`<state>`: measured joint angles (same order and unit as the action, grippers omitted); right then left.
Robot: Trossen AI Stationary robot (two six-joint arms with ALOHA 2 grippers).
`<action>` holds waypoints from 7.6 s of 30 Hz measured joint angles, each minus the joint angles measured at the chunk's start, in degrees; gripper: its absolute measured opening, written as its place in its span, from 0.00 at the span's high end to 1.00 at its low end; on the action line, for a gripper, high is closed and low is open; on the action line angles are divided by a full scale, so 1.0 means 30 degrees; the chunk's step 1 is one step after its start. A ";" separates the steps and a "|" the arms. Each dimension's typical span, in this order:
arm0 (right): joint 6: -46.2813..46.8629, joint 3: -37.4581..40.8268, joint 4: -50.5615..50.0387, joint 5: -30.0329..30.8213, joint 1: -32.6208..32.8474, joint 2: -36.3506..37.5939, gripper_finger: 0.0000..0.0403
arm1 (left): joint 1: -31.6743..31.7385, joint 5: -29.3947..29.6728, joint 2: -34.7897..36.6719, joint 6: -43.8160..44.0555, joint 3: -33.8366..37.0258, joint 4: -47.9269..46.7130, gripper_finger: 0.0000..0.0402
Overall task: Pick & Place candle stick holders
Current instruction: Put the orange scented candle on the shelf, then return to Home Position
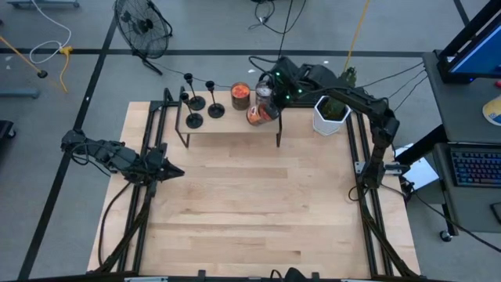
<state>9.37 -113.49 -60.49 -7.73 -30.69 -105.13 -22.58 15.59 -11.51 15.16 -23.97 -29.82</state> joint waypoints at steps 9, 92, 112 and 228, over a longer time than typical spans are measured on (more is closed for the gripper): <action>0.0124 0.0005 0.0647 -0.0951 0.0018 0.0026 1.00 | -0.0002 0.0007 0.0000 -0.0005 0.0000 0.0000 0.93; -0.2239 0.1421 0.3366 -0.0303 0.0836 0.1164 1.00 | 0.0001 -0.0007 0.0001 -0.0316 0.0000 -0.0153 0.93; -0.1898 0.4006 0.2639 0.1584 0.2487 0.1425 1.00 | 0.0005 -0.0175 0.0005 -0.0262 0.0000 -0.0146 0.93; 0.6629 3.6763 2.6552 0.7991 0.9496 2.9204 1.00 | 0.0034 0.0177 0.3738 -0.4515 0.5986 0.8209 0.93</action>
<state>29.25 -3.20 19.16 16.25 -2.20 -17.52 -22.48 16.13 -0.30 1.61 -6.01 -5.20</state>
